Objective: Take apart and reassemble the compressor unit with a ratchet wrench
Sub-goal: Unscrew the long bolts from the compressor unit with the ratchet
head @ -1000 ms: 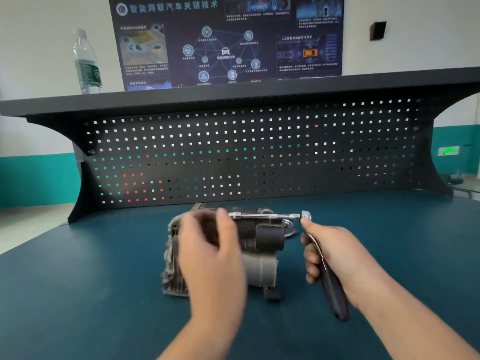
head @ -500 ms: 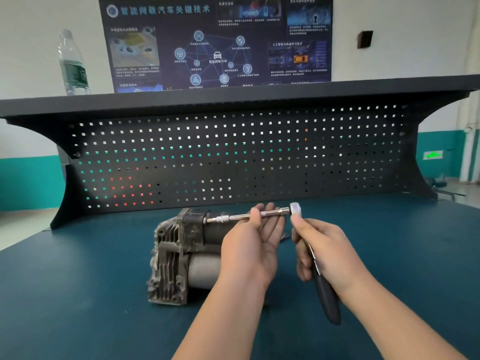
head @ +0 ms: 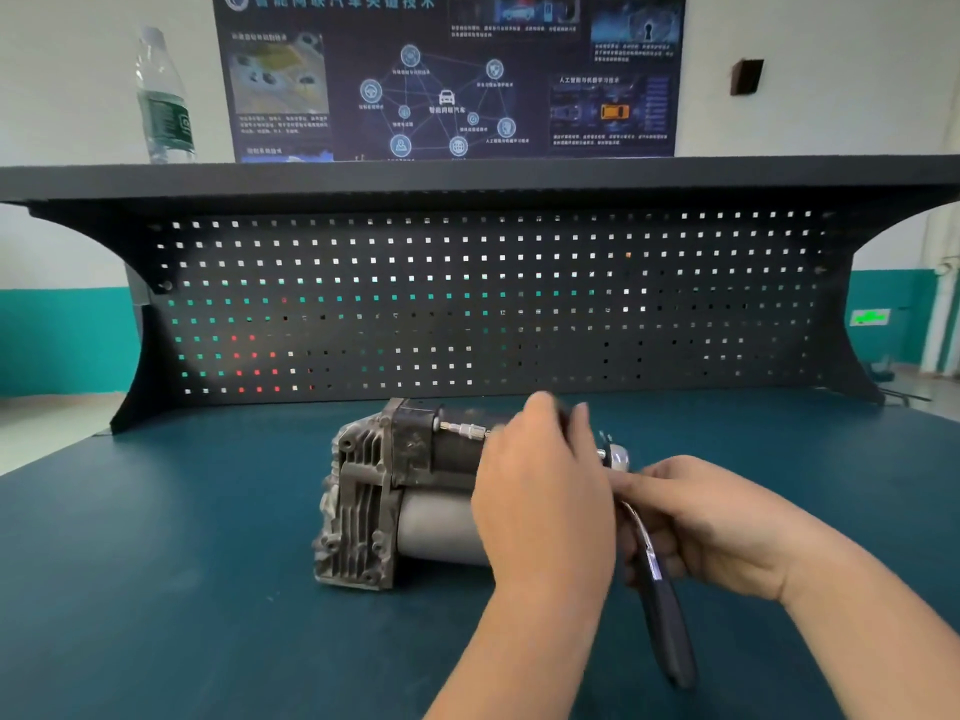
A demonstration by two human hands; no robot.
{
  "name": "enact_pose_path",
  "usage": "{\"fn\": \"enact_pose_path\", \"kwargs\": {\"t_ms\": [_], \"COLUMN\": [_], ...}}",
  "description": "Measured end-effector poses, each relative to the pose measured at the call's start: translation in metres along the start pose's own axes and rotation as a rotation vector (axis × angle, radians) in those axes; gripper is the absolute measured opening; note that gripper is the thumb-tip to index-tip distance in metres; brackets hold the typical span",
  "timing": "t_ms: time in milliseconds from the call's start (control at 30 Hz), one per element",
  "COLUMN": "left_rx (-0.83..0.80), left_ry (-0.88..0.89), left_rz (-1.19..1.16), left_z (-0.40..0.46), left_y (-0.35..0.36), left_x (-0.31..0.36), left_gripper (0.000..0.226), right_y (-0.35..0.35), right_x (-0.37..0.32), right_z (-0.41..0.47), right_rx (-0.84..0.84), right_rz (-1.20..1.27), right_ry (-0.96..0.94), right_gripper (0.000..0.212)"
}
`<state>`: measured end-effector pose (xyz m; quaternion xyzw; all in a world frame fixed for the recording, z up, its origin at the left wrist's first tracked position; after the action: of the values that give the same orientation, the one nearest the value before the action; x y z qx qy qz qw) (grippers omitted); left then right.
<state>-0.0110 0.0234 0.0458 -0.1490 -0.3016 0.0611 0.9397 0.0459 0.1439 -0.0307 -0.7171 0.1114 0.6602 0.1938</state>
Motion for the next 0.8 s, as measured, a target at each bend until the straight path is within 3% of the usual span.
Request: {"fn": "enact_pose_path", "kwargs": {"t_ms": [67, 167, 333, 467, 667, 800], "left_rx": [-0.068, -0.342, -0.210, -0.160, -0.224, -0.159], "left_ry": [0.260, 0.376, 0.350, 0.364, 0.357, 0.490], "left_rz": [0.145, 0.227, 0.005, -0.003, 0.104, 0.088], "left_z": [0.000, -0.001, 0.007, 0.008, 0.009, 0.001], "left_y": [0.011, 0.044, 0.025, 0.022, 0.028, 0.020], "left_x": [0.016, 0.003, 0.004, 0.004, -0.001, 0.025], "left_gripper": [0.034, 0.043, 0.019, 0.019, 0.017, 0.008], "right_y": [-0.002, -0.006, 0.004, 0.003, -0.018, -0.042], "right_x": [-0.001, -0.012, -0.027, -0.028, -0.020, -0.020], "right_z": [0.000, -0.002, -0.010, -0.013, -0.014, -0.019], "right_rx": [0.014, 0.037, -0.051, -0.055, -0.030, 0.043], "right_rz": [0.030, 0.075, 0.062, 0.043, -0.040, -0.142], "right_ry": [-0.009, -0.074, -0.169, -0.187, -0.123, -0.153], "right_gripper": [0.045, 0.034, 0.020, 0.013, 0.025, 0.040]}}
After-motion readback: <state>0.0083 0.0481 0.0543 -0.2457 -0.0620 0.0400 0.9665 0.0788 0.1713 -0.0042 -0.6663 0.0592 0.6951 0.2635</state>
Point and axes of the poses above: each hand's wrist, its own z-axis towards the middle knuckle, its own y-axis out of the palm, x = y × z, the point moved 9 cm from there along z, towards the middle knuckle, and after that the axes turned 1 degree about -x, right-handed, at the moved point
